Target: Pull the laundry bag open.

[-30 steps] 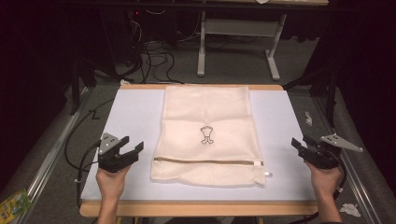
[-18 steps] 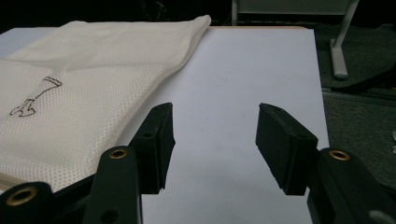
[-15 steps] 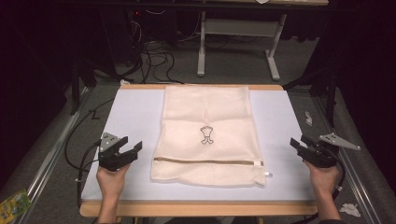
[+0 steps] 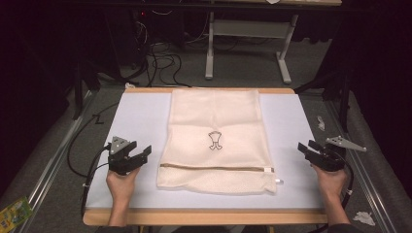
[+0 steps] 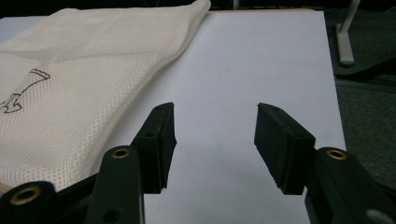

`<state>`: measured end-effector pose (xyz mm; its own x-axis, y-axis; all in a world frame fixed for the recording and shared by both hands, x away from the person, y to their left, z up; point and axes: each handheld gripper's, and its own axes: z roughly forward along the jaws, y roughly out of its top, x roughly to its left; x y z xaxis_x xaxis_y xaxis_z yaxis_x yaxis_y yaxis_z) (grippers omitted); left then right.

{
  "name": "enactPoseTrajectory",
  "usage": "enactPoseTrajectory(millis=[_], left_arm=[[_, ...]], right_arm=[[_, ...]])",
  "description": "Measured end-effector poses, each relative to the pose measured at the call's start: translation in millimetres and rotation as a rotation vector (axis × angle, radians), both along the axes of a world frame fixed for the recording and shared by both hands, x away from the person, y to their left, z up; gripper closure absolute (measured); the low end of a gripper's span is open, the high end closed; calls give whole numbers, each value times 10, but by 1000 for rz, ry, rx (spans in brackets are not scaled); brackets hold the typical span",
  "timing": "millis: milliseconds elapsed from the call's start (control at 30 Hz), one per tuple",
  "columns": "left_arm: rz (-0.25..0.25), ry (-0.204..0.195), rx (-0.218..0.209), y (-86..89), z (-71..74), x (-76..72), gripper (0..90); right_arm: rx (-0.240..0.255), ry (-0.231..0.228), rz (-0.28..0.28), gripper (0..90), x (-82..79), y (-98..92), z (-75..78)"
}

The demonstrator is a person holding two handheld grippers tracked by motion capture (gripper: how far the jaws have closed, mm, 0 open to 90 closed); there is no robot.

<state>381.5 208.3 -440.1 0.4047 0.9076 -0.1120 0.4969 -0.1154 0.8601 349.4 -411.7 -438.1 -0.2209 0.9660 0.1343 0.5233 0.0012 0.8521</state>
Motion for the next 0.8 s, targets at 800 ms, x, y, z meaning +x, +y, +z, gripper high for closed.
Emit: enactPoseTrajectory(millis=[800], left_arm=[[25,22,16,-116,-226,179,373]], right_arm=[[-29,26,-45,487,143,44,-231]])
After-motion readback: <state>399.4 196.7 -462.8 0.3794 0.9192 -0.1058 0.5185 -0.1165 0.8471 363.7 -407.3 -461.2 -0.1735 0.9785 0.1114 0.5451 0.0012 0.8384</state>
